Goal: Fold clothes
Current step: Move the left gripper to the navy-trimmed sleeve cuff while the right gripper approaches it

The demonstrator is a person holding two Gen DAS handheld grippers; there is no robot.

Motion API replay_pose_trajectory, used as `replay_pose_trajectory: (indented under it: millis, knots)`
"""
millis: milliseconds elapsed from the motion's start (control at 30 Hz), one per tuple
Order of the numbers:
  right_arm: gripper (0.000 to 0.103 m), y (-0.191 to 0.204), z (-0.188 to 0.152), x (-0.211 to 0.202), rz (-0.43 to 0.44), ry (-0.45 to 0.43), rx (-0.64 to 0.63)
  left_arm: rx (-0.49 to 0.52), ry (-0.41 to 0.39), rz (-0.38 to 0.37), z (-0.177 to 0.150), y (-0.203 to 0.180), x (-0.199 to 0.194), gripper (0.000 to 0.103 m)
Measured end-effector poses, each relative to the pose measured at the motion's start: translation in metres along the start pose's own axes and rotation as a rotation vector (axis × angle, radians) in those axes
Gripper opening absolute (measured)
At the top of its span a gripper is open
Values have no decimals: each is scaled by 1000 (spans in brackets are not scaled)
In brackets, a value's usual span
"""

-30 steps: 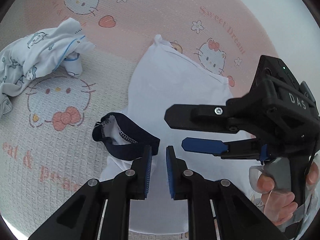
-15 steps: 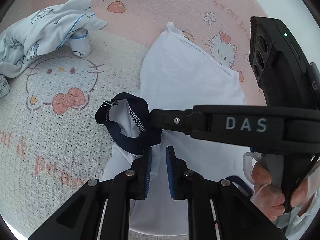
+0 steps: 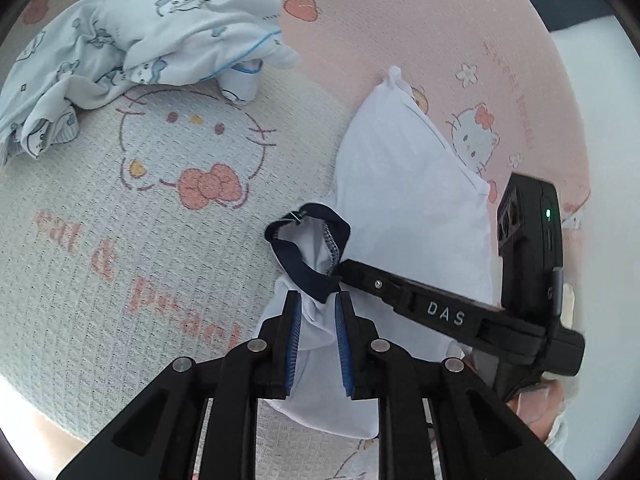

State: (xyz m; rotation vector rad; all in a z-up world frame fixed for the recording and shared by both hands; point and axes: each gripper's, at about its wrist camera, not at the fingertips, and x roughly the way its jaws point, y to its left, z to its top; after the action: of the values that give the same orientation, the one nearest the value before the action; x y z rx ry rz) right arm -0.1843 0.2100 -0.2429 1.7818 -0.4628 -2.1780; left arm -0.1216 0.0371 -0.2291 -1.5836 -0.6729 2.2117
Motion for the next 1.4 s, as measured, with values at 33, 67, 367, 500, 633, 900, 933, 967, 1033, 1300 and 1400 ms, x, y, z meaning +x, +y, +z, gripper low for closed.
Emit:
replay_pose_trajectory:
  millis: [33, 67, 367, 500, 633, 900, 933, 967, 1033, 1300, 1400]
  knots:
    - [6, 1, -1, 1, -5, 6, -8, -12, -2, -10, 4, 3, 1, 26]
    - [6, 2, -2, 2, -10, 14, -18, -23, -4, -20, 7, 6, 1, 39]
    - [6, -5, -6, -3, 6, 6, 3, -160, 45, -67, 37, 33, 33, 62]
    - [6, -5, -8, -10, 7, -19, -6, -157, 47, -66, 40, 34, 40, 62]
    - [6, -1, -7, -15, 6, -51, -21, -116, 45, -54, 42, 28, 43, 62]
    - [22, 17, 1, -24, 28, -117, -105, 77, 61, 104, 44, 12, 46, 19]
    - [25, 21, 0, -22, 26, -108, -120, 89, 74, 99, 43, 12, 48, 19]
    - [26, 25, -1, -20, 23, -99, -135, 98, 86, 92, 43, 12, 50, 19]
    - [26, 33, -1, -16, 5, -81, -178, 79, 109, 27, 42, 17, 49, 19]
    - [26, 52, 9, 3, -70, -38, -252, -5, 136, -39, 62, 30, 57, 19]
    - [26, 63, 16, 8, -110, -30, -315, 2, 158, -32, 70, 27, 63, 19]
